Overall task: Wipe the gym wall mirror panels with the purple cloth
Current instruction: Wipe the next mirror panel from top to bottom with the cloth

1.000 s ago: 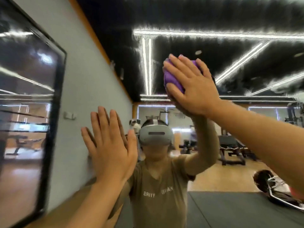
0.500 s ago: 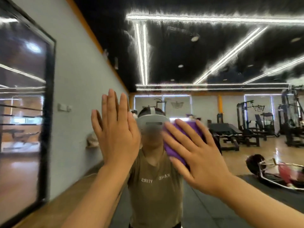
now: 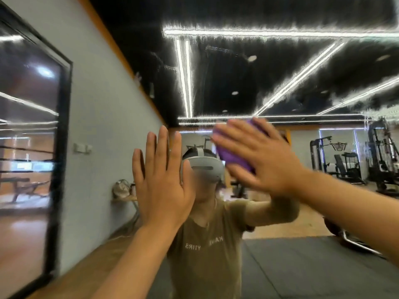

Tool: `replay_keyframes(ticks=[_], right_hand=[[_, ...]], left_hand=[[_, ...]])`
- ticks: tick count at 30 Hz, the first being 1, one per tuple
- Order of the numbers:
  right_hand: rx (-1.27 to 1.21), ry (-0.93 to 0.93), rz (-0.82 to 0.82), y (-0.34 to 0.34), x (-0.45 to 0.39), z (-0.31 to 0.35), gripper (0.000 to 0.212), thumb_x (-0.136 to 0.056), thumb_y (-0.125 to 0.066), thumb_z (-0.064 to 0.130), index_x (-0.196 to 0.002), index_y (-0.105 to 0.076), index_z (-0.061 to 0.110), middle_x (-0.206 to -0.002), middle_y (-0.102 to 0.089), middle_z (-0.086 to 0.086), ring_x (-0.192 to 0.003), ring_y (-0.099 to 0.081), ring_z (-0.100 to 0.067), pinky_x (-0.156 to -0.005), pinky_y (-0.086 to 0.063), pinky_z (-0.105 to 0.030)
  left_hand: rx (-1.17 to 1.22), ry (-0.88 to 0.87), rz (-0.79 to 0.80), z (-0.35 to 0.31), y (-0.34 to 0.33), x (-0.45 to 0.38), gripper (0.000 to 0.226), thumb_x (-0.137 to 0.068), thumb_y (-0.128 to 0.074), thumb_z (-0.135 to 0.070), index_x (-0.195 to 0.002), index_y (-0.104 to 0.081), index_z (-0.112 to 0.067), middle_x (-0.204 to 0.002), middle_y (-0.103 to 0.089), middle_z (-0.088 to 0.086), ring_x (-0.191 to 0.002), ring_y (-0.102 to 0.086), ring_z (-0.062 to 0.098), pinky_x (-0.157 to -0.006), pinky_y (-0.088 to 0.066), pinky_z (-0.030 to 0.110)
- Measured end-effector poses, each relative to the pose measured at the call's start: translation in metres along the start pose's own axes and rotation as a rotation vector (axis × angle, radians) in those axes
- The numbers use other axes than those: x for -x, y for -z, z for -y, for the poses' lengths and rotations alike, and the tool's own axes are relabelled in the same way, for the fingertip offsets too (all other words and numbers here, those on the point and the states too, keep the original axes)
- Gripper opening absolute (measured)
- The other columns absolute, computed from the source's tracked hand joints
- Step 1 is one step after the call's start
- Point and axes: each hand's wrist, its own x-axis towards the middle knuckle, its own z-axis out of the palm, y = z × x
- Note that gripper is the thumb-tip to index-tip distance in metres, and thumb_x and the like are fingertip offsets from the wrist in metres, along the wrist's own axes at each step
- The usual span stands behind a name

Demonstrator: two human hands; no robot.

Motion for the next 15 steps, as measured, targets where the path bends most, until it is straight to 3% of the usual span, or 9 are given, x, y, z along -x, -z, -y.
replay_keyframes(ticks=[4, 7, 10, 15], right_hand=[[-0.051, -0.331, -0.121, 0.017, -0.056, -0.044, 0.064, -0.1, -0.021, 0.055, -0.159, -0.027, 0.031, -0.167, -0.022, 0.006, -0.155, -0.013, -0.014, -0.125, -0.003, -0.046], [-0.043, -0.426, -0.176, 0.013, -0.066, -0.043, 0.062, -0.102, -0.021, 0.053, -0.16, -0.026, 0.031, -0.168, -0.021, 0.006, -0.156, -0.011, -0.015, -0.126, -0.002, -0.046], [-0.063, -0.391, -0.199, 0.006, -0.047, -0.02, 0.06, -0.102, -0.025, 0.05, -0.159, -0.03, 0.028, -0.166, -0.025, 0.005, -0.155, -0.014, -0.016, -0.125, -0.005, -0.049], [-0.008, -0.064, -0.054, -0.007, 0.033, 0.034, 0.061, -0.102, -0.033, 0.048, -0.159, -0.03, 0.026, -0.166, -0.023, 0.003, -0.156, -0.014, -0.019, -0.125, -0.008, -0.052]], left_hand=[[-0.002, 0.007, -0.011, 0.0, -0.001, 0.0, 0.06, -0.103, -0.027, -0.038, -0.159, -0.027, -0.018, -0.168, -0.017, 0.005, -0.155, -0.01, 0.024, -0.125, -0.001, 0.043], [-0.004, 0.006, -0.025, 0.0, -0.001, 0.0, 0.059, -0.104, -0.027, -0.038, -0.159, -0.028, -0.018, -0.167, -0.018, 0.005, -0.155, -0.013, 0.025, -0.125, 0.0, 0.042], [-0.009, 0.005, -0.029, 0.001, -0.001, 0.001, 0.059, -0.104, -0.028, -0.037, -0.16, -0.027, -0.018, -0.168, -0.018, 0.005, -0.155, -0.012, 0.026, -0.125, -0.002, 0.044], [-0.015, 0.004, -0.019, 0.0, -0.001, 0.001, 0.059, -0.104, -0.028, -0.037, -0.16, -0.027, -0.017, -0.168, -0.018, 0.007, -0.155, -0.012, 0.027, -0.125, -0.002, 0.045]])
